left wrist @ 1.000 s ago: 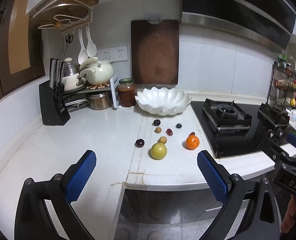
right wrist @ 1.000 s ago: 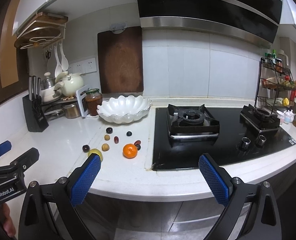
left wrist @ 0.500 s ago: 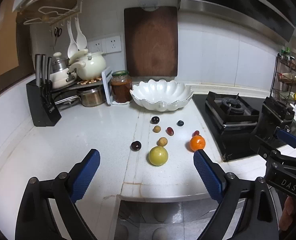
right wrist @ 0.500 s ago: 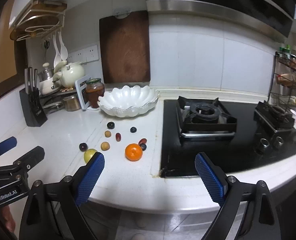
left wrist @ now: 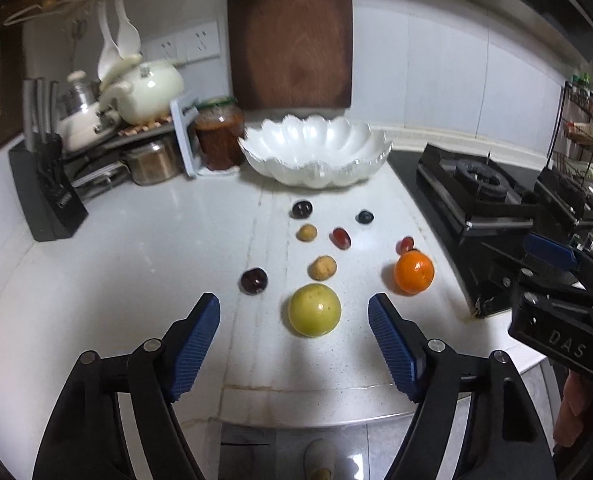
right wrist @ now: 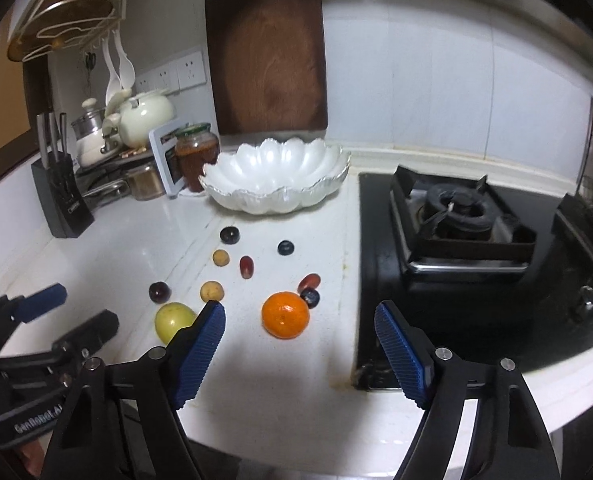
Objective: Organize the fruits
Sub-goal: 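Grasp the yellow-green fruit with the left tool while the right tool grasps the orange tangerine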
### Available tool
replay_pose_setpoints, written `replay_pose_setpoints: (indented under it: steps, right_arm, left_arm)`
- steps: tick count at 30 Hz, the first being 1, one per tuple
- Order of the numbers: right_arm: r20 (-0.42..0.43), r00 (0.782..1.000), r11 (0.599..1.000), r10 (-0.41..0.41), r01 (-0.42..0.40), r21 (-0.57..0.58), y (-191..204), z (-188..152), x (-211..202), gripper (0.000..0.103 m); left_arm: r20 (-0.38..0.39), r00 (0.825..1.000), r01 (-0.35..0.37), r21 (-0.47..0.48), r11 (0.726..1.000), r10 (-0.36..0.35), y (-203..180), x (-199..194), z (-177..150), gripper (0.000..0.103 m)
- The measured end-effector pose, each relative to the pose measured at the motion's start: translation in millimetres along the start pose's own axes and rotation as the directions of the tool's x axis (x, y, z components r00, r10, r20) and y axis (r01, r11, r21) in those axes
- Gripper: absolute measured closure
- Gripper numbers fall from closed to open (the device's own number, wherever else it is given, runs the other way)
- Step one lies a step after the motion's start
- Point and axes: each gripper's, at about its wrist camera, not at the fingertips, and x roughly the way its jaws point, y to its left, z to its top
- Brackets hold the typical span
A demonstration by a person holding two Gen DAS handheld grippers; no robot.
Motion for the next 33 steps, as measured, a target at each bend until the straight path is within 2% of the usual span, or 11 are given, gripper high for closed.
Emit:
replay_pose_setpoints:
  steps: [12, 22, 29, 33]
  right_arm:
    - [-0.117, 0.993, 0.999, 0.024, -0.021, 0.028, -1, -6, 69, 0.031]
    - [-0.192, 0.980, 0.998, 0.045, -0.037, 0.049, -2, -13, 101, 0.037]
    - [-0.222, 0.974, 0.998, 0.056, -0.046, 0.048, 0, -16, 114, 0.043]
    - [-0.235, 0.970, 0.997, 0.069, -0.058, 0.052, 0, -17, 120, 0.048]
  left_arm:
    - [-0.104, 0.994, 0.034, 0.007, 0.999, -0.033, -1, 60, -6, 0.032]
    - [-0.154, 0.986, 0.072, 0.008, 0.997, -0.070, -5, 90, -10, 0.038]
    - [-0.189, 0.977, 0.101, -0.009, 0.995, -0.101, -3, 104, -11, 0.052]
    - [-0.190, 0.976, 0.109, -0.007, 0.994, -0.109, -5, 107, -10, 0.054]
